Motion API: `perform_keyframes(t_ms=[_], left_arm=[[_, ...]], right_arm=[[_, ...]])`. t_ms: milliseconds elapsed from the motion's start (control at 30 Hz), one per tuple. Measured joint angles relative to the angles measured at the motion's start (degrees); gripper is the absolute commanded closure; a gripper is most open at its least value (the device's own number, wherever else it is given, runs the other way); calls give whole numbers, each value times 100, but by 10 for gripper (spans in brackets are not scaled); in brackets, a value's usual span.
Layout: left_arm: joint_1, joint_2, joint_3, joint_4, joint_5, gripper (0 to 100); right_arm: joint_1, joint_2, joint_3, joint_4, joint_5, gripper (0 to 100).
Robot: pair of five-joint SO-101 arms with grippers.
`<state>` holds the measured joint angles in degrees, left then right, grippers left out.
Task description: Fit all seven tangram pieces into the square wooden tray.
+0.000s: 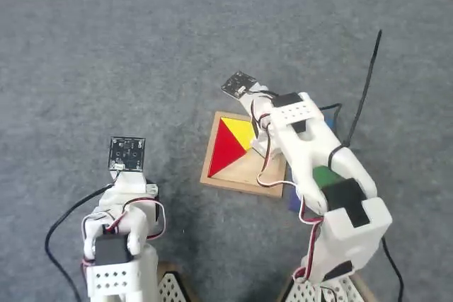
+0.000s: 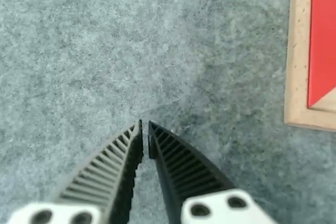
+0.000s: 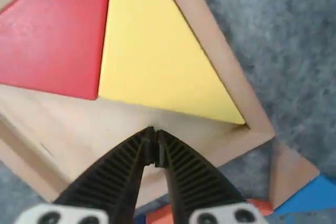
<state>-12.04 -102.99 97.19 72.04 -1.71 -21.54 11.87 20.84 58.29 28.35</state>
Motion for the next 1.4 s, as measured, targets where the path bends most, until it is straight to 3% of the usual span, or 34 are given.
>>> perform_keyframes(t_ms=[167,500,700,867,1033,1233,1400], left_arm=[[0,0,0,0,0,982],[0,0,0,0,0,982],[0,0,0,0,0,982],[0,0,0,0,0,982],[0,0,0,0,0,982],[0,0,0,0,0,982],[0,0,0,0,0,982]], right_arm=[[123,-422,765,-343,-176,991],[1020,-466,826,-396,-105,991],[1090,-510,791,-396,-105,991],[1134,-1433,967,-387,-290,990],[1116,-2497,1327,88,-396,989],[1266,-2681,1714,554,-686,986],[2004,-2497,1714,571,-809,876]])
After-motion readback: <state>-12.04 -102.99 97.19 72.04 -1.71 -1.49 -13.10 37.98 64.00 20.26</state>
